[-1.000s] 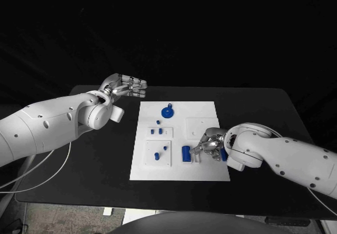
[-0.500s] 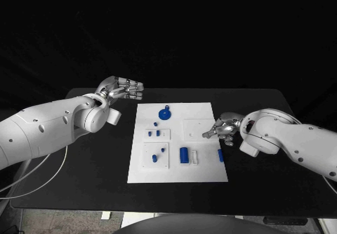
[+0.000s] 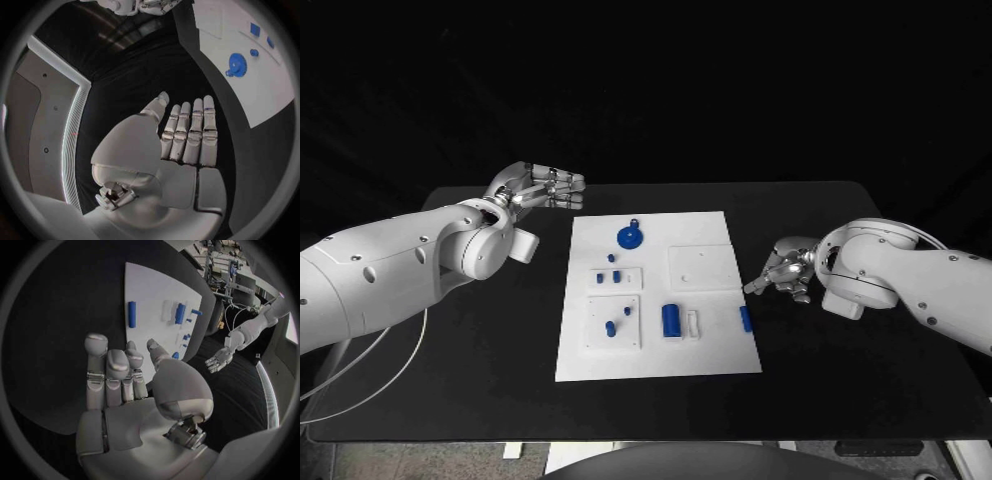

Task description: Assemble the parts on the task board

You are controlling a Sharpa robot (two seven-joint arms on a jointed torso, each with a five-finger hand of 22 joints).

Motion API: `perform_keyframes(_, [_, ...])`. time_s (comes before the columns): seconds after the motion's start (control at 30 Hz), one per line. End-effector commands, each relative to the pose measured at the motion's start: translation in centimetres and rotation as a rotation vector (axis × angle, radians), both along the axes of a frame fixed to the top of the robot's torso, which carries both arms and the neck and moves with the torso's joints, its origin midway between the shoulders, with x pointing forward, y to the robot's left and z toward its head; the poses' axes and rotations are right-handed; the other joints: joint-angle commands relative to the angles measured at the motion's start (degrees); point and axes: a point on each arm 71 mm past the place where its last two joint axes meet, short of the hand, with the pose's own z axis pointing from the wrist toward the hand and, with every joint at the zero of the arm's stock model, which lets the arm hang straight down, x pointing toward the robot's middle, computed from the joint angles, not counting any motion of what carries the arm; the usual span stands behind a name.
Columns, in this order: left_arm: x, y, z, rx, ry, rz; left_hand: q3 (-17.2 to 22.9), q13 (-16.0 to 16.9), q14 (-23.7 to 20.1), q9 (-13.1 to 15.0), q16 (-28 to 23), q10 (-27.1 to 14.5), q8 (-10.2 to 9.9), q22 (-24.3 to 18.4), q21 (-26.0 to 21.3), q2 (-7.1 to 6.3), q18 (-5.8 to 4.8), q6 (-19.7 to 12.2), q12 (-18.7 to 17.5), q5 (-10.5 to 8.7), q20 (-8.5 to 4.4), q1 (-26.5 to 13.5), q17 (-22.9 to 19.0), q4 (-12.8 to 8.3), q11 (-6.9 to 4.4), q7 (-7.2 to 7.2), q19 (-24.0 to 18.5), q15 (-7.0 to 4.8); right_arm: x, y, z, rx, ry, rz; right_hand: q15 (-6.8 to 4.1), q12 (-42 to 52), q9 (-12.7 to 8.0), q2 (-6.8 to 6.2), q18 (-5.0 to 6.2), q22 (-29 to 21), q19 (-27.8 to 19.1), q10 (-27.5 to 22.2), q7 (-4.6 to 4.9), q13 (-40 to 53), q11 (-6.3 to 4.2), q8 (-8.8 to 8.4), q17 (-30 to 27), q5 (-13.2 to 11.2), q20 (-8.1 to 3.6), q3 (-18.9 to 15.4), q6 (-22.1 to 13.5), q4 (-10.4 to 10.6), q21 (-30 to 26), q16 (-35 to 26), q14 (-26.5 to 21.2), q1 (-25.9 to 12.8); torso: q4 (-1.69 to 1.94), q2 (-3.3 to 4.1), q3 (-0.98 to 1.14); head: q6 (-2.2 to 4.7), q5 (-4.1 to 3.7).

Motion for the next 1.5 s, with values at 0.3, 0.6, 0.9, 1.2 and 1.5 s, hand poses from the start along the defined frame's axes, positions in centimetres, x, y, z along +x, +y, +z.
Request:
perform_keyframes(0.3, [-0.1, -0.2, 0.1, -0.013, -0.007, -0.019, -0.30, -0.05, -0.08, -0.02, -0.24, -0.44, -0.20, -0.09, 0.01, -0.03, -0.18, -0.43, -0.13, -0.20, 0.47, -0.59, -0.02, 0.41, 0.08, -0.09, 0.13, 0.34, -1.1, -0.3, -1.7, -0.090, 0.055, 0.019, 0.04, -0.54, 0.10, -1.82, -0.23, -0.01, 2.80, -0.21, 0.49, -0.23, 0.21, -0.12, -0.25, -4.42, 0.03, 0.59, -1.14, 3.41, -0.63, -0.30, 0.05, -0.92, 0.06, 0.00, -0.11, 0.04, -0.13])
perform_keyframes(0.6, [-0.1, -0.3, 0.1, -0.013, -0.007, -0.021, -0.50, -0.05, -0.09, -0.02, -0.23, -0.45, -0.20, -0.10, 0.01, 0.06, -0.18, -0.45, -0.13, -0.23, 0.48, -0.56, -0.02, 0.59, 0.09, -0.09, 0.14, 0.34, -1.7, 1.0, -3.3, -0.062, 0.073, 0.025, 0.11, -0.43, 0.14, -4.10, -0.09, 0.06, 2.81, -0.24, 0.67, -0.20, 0.30, -0.11, -0.31, -7.44, 0.10, 1.83, -1.95, 6.61, -0.77, -0.29, 0.02, -0.90, 0.14, 0.01, -0.05, -0.09, 0.00])
perform_keyframes(0.9, [-0.1, -0.2, 0.1, -0.013, -0.006, -0.021, -0.88, -0.05, -0.11, -0.02, -0.24, -0.43, -0.21, -0.12, -0.02, 0.18, -0.20, -0.50, -0.12, -0.83, 0.51, -0.76, -0.02, 0.98, 0.08, -0.09, 0.13, 0.37, -2.0, 1.8, -4.4, -0.059, 0.099, 0.045, 0.09, -0.53, 0.19, -5.97, -0.14, 0.04, 2.81, -0.29, 0.68, -0.23, 0.31, -0.09, -0.33, -7.88, 0.06, 2.58, -2.05, 9.05, -0.94, -0.38, -0.01, -0.61, 0.05, -0.02, -0.05, -0.21, 0.18])
perform_keyframes(1.2, [-0.1, -0.2, 0.1, -0.014, -0.004, -0.023, -0.88, -0.05, -0.11, -0.02, -0.24, -0.43, -0.21, -0.12, -0.02, 0.18, -0.20, -0.50, -0.12, -0.83, 0.51, -0.76, -0.02, 0.98, 0.08, -0.09, 0.13, 0.37, -2.1, 2.1, -5.3, -0.075, 0.108, 0.048, 0.09, -0.42, 0.12, -2.90, -0.26, 0.12, 2.82, -0.18, 0.58, -0.10, 0.24, -0.09, -0.29, -7.90, 0.06, 4.66, -1.26, 4.37, -0.89, -0.38, 0.02, 2.50, 0.09, 0.00, -0.03, -0.31, 0.19])
perform_keyframes(1.5, [-0.1, -0.1, 0.1, -0.013, -0.002, -0.024, -1.24, -0.05, -0.10, -0.02, -0.24, -0.44, -0.20, -0.13, -0.02, 0.30, -0.20, -0.50, -0.12, -0.85, 0.51, -0.61, -0.02, 1.23, 0.10, -0.09, 0.16, 0.36, -2.0, 2.1, -5.7, -0.084, 0.103, 0.038, 0.01, -0.57, -0.23, 0.79, -0.49, 0.17, 2.79, -0.20, 0.25, -0.22, 0.11, -0.14, -0.36, -7.82, 0.01, 8.72, -0.21, -2.92, -0.95, -0.46, 0.06, 3.68, 0.06, -0.01, -0.06, -0.42, 0.17])
